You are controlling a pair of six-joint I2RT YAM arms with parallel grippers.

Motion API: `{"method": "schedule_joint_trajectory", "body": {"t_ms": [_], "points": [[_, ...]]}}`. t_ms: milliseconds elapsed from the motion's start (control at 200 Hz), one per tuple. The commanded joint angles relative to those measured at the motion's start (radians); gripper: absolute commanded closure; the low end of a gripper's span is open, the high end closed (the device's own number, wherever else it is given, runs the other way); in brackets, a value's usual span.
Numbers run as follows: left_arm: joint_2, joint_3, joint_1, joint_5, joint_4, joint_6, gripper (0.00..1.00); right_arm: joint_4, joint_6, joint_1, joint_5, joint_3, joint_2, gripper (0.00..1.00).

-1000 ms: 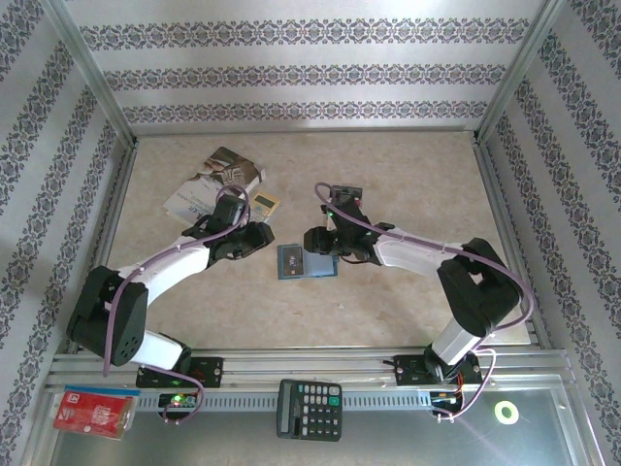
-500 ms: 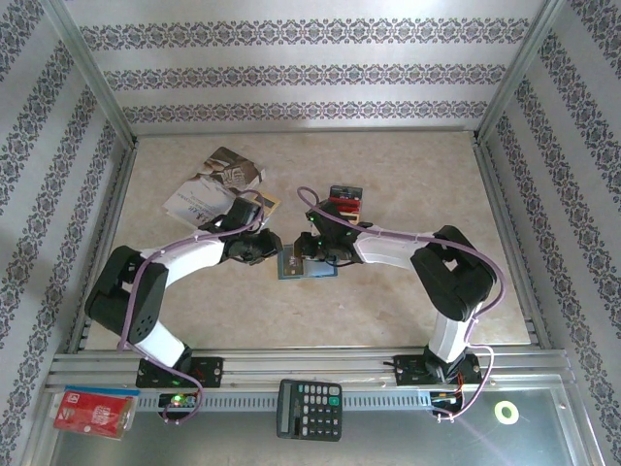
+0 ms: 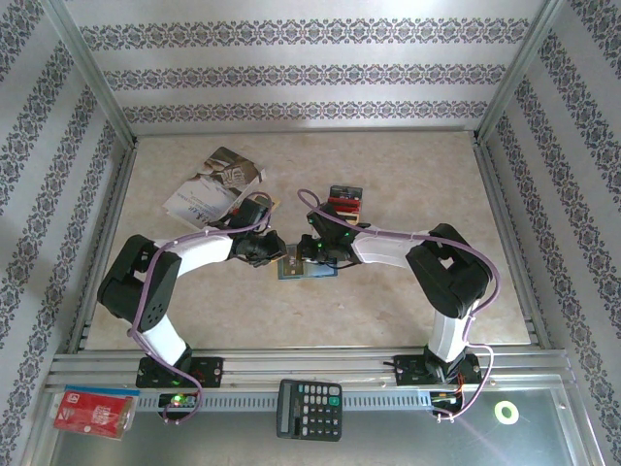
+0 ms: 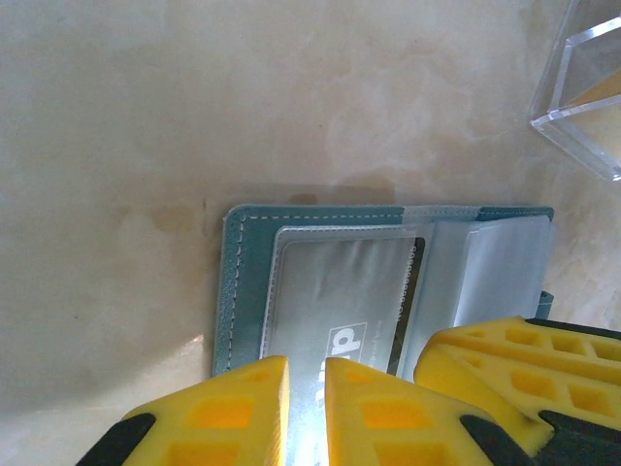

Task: Take the credit cards out of the card holder

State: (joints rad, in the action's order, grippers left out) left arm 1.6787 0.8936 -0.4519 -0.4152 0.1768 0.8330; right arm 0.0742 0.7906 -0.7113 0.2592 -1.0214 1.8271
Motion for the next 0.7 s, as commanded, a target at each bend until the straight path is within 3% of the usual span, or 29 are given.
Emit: {"method": "schedule_joint_trajectory", "body": {"t_ms": [0,694], "points": [[0.018,0.024,-0.011,-0.013,0.011,-0.025,0.83,0.015,0.014,-0.002,-0.021,-0.008,0.012,0.84],[0.067,0.036,-0.013,0.019,0.052,-0.022,0.86,-0.057,0.052,0.017,-0.012,0.048,0.013,0.84]]}}
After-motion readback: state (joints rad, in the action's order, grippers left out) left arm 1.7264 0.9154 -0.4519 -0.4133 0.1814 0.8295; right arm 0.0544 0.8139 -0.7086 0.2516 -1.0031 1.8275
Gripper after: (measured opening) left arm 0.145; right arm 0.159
